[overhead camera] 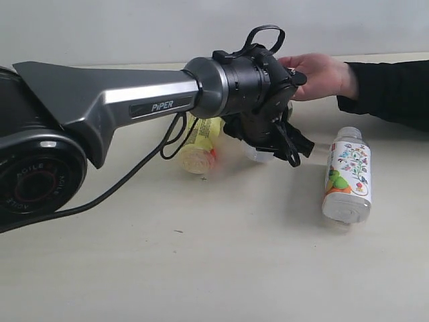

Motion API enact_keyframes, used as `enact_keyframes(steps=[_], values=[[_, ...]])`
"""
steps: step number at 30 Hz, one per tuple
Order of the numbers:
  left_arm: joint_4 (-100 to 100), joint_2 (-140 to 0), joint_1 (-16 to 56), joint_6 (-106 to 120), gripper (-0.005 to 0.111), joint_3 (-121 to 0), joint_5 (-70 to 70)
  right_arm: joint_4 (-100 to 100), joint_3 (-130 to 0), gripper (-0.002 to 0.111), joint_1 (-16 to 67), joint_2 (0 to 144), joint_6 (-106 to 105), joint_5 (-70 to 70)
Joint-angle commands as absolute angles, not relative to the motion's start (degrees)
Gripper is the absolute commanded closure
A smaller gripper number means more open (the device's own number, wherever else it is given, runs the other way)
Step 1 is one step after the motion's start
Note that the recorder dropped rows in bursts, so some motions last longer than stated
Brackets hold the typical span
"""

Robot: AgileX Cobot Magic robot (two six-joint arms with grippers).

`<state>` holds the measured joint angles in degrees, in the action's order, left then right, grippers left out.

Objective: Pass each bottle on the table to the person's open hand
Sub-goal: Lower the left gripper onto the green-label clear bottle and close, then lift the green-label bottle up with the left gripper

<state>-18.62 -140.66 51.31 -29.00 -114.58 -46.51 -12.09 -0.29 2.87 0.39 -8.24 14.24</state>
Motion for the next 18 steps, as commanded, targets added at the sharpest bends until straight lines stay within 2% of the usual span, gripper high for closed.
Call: enact_keyframes(steps=[1,8,18], values=[[-20.5,-141.3,51.5,-29.3,0.107,-114.3,-50.9,-12.1,0.0,0.108,2.7,0.0,-8.3,13.6],[-21.2,-140.1,52.0,-28.6,0.107,-114.3,-55.1,-12.1,0.0,0.108,2.7,0.0,-8.3,13.6],[-22.5,-136.6,57.2,-25.7,0.107,-114.3,-60.3,-12.1,0.0,0.108,2.7,0.0,-8.3,13.6]])
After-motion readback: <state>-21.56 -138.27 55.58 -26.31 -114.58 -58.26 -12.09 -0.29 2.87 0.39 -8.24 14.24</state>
